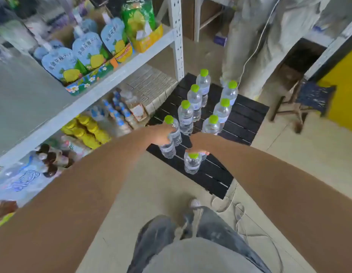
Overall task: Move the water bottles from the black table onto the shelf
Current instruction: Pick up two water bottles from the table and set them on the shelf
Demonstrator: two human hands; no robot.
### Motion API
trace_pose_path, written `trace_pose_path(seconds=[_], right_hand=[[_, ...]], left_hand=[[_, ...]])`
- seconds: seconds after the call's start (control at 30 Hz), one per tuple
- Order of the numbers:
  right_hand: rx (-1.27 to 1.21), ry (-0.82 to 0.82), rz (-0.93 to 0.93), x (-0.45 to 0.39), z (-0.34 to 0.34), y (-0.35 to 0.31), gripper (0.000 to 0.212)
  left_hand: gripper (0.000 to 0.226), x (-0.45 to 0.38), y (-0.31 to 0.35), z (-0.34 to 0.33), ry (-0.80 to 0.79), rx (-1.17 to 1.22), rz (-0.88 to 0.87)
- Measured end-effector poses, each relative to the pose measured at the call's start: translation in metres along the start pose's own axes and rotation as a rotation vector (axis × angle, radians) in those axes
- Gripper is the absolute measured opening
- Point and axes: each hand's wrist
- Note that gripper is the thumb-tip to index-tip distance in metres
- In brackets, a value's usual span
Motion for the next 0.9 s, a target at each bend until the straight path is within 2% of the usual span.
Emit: trace_pose_path(seconds=[0.03,0.1,0.13,0.23,0.33,0.47,0.6,0.73,0.87,0.9], right_hand=[[0.037,-0.042,-0.001,-0.005,-0.006,-0.002,0.035],[0.068,-0.077,-0.017,-0.019,-0.022,-0.004,0.061],[0.083,-0.069,-0.007,-0.022,-0.031,-0.007,0.065],[0.046,0.041,0.002,-0.038,-0.049,-0.006,0.049],[-0.023,0.085,-0.006,-0.046,-0.056,-0.006,0.045],[-0.151,0.103,-0.06,-0.047,-0.061,-0.015,0.045],[-0.191,0.146,-0.1,-0.042,-0.047,-0.041,0.039],[-0.235,0.176,-0.094,-0.031,0.006,-0.096,0.039],[-0.213,0.306,0.032,-0.001,0.063,-0.174,0.021],[-0.212,0.341,0.061,0.009,0.078,-0.197,0.023]], left_hand=[[0.049,-0.003,0.003,0.0,-0.043,-0.069,0.001],[0.047,-0.01,0.007,-0.003,-0.025,-0.2,0.004],[0.045,-0.013,0.008,-0.007,-0.011,-0.246,0.023],[0.041,-0.024,0.005,-0.009,0.003,-0.263,0.092],[0.036,-0.029,-0.002,-0.019,-0.015,-0.059,0.145],[0.031,-0.02,-0.006,-0.035,0.052,0.179,0.039],[0.029,-0.001,-0.026,-0.033,0.118,0.347,0.093],[0.021,0.041,-0.065,-0.008,0.282,0.523,0.093],[0.025,0.132,-0.12,0.022,0.486,0.532,0.09],[0.025,0.159,-0.136,0.03,0.54,0.516,0.079]])
Point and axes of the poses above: each hand's wrist, its own x-axis away from the middle knuckle, its own z-axis out of the back of the hand, y = z × x, and after that the axes turned 5 degrees about -z, right-handed
